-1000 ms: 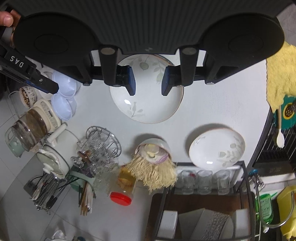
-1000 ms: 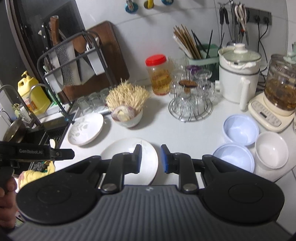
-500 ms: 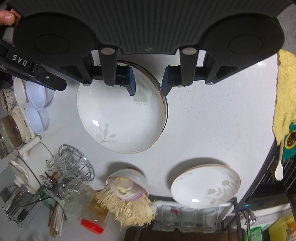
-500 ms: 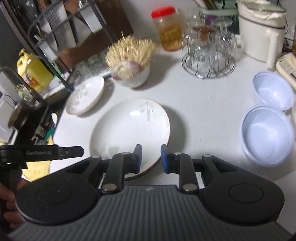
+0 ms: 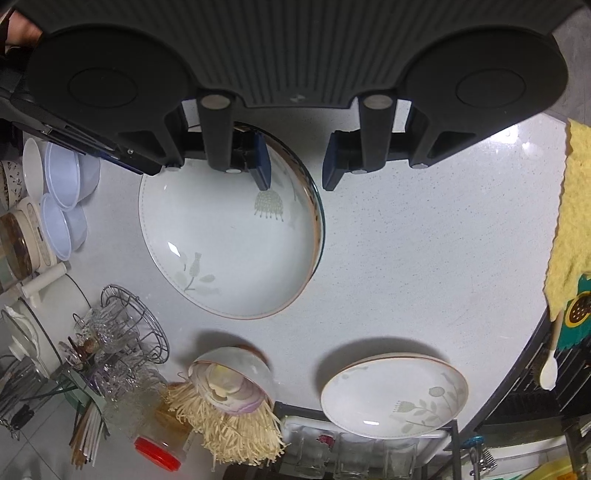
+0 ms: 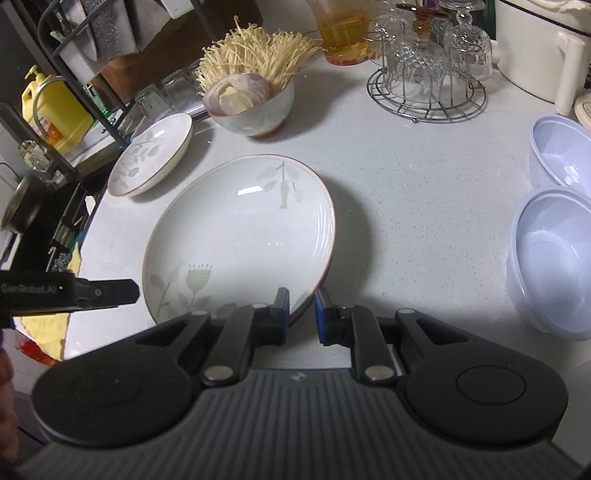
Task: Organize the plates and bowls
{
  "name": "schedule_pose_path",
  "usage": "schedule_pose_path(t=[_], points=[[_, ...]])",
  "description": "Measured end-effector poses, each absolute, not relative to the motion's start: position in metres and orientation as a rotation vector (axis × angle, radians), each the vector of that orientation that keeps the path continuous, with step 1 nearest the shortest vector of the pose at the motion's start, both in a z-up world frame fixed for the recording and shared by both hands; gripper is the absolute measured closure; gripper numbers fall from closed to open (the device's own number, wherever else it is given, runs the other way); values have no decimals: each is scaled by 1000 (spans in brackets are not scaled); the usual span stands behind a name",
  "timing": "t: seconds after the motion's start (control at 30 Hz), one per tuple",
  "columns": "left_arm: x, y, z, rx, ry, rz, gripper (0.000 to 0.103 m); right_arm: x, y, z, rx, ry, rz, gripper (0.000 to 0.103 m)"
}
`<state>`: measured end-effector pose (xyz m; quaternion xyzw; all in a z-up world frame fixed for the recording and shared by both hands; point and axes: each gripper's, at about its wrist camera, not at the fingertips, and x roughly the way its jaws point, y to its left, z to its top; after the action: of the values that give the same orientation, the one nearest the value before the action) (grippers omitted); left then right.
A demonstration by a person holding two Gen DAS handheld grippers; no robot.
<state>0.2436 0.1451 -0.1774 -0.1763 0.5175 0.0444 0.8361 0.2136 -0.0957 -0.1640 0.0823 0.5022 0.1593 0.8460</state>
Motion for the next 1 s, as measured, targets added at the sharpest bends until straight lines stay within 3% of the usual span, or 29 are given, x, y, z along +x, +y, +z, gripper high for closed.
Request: schedule_pose_path(t=[0.27, 0.67, 1.0], points=[[238, 153, -150, -411, 1051, 109, 68, 217, -101, -156, 172, 1057, 319, 86], [237, 159, -93, -364, 964, 89, 68, 206, -96, -91, 196, 892, 340, 86], [243, 184, -90, -343, 969, 70, 68, 214, -58, -68, 192, 826, 394, 84]])
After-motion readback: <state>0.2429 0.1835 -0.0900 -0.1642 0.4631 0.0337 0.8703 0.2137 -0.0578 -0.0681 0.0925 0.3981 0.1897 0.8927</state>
